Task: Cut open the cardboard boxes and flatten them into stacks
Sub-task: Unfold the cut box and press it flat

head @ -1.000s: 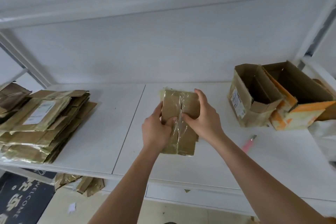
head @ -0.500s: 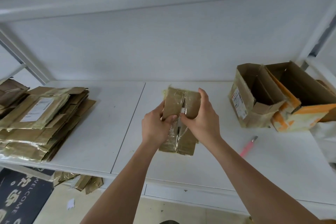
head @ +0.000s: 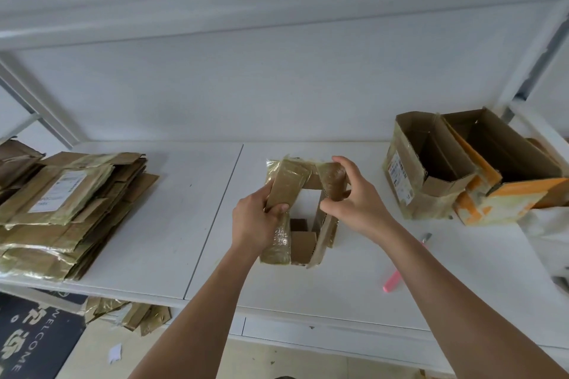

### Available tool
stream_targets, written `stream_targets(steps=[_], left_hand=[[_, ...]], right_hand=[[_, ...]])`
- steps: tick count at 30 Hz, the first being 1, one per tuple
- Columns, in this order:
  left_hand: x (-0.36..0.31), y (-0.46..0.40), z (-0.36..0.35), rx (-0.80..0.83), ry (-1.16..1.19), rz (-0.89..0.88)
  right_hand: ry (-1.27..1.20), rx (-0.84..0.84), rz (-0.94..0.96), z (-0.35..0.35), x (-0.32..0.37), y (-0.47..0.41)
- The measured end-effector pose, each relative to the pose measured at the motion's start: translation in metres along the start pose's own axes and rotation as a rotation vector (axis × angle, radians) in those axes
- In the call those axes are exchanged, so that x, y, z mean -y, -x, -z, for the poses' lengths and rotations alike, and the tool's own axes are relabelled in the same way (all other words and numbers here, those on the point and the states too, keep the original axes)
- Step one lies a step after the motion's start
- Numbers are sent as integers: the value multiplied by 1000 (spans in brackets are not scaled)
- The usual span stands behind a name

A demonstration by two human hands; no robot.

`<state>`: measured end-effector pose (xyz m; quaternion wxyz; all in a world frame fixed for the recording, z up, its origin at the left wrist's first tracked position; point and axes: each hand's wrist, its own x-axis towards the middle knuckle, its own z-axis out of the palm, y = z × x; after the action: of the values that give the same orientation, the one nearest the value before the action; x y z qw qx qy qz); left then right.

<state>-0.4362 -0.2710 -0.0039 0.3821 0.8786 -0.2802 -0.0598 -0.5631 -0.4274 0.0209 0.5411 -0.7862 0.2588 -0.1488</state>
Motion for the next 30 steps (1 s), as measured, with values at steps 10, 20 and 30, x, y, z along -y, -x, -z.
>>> stream_targets(steps=[10, 20, 30], left_hand=[[11, 2, 0, 22, 36, 45], [14, 5, 8, -25, 27, 53], [-4, 0, 4, -3, -22, 43]], right_hand=[[-221, 121, 37, 17, -10, 5], [-441, -99, -79, -12, -50, 7], [263, -443, 411, -35, -48, -12]])
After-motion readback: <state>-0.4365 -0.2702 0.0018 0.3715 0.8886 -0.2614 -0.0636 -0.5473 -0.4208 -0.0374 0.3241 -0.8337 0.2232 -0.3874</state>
